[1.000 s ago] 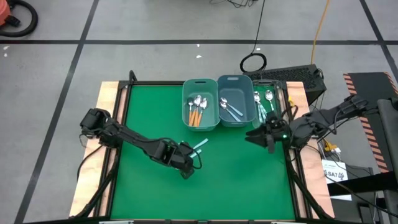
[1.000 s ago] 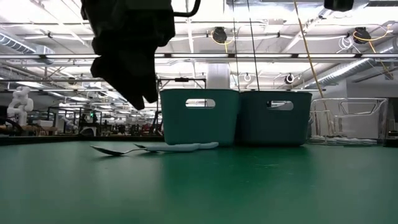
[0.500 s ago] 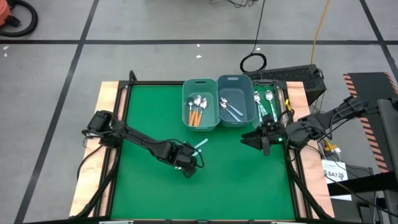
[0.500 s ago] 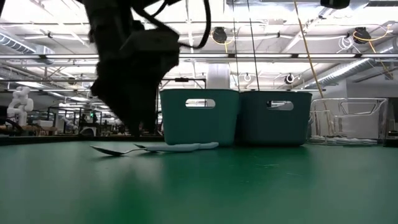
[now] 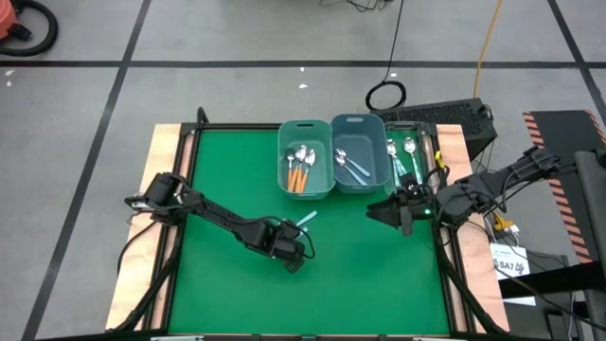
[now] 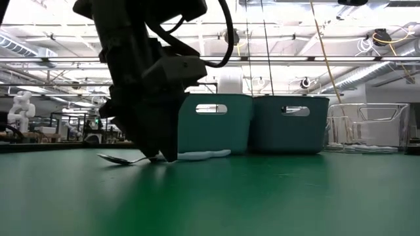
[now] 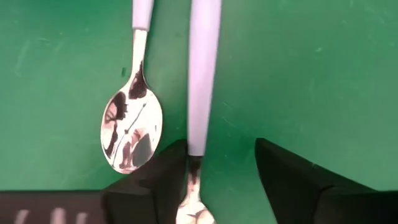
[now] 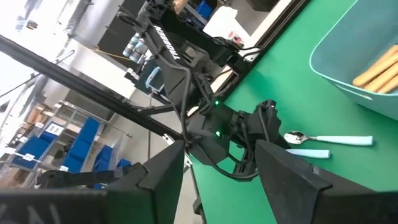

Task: Sort silverware by color (type)
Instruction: Put the blue spoon into the blue bin

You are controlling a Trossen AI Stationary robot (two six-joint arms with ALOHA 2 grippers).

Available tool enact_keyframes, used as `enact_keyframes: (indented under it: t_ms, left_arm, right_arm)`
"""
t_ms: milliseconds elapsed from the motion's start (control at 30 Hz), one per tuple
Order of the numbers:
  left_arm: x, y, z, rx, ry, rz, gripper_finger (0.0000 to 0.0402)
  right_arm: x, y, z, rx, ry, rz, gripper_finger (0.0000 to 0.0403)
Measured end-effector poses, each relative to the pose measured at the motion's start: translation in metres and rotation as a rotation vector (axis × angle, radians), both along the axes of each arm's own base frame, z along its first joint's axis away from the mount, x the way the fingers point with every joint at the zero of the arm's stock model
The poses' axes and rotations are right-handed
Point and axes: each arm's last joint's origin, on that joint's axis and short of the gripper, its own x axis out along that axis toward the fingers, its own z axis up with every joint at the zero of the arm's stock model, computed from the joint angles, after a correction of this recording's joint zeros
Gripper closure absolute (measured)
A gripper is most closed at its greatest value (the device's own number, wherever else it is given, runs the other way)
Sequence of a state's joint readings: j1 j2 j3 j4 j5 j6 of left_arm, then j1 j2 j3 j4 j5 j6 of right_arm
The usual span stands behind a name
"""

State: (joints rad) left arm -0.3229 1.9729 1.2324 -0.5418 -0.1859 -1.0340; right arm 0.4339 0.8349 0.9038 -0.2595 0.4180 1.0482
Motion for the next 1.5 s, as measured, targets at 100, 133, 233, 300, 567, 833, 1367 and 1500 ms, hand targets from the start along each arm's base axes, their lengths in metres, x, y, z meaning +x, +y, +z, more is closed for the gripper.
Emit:
enact_keyframes:
  t_ms: [100,133,233,300,567,833,1367,1500]
  left_arm:
    - [0.0,0.001,-0.001,0.014,0.001,0.002,0.0251]
    - [0.0,0.001,-0.001,0.021,0.001,0.001,0.027]
    - [0.0,0.001,-0.001,0.047,-0.001,-0.004,0.0326]
    - [0.0,0.001,-0.001,0.054,-0.007,-0.016,0.0361]
    - [0.006,-0.001,0.006,0.068,0.0,-0.073,0.0384]
    - [0.032,-0.012,0.063,0.11,-0.075,-0.218,0.0384]
    - [0.055,-0.011,0.189,0.227,-0.293,-0.437,0.0384]
    - [0.056,-0.005,0.211,0.235,-0.342,-0.457,0.0384]
  right_arm:
    - [0.0,0.0,0.0,0.006,0.001,-0.001,0.0211]
    - [0.0,0.0,0.0,0.005,0.001,-0.001,0.0211]
    - [0.0,0.0,0.0,0.001,0.002,-0.001,0.0211]
    - [0.001,0.0,-0.001,-0.007,0.006,0.0,0.0211]
    - [0.012,0.005,-0.009,-0.036,0.052,0.003,0.0211]
    - [0.022,0.01,-0.018,-0.038,0.095,-0.001,0.0211]
    - [0.018,0.021,0.016,-0.365,0.112,0.182,0.0211]
    - [0.015,0.025,0.033,-0.504,0.169,0.272,0.0211]
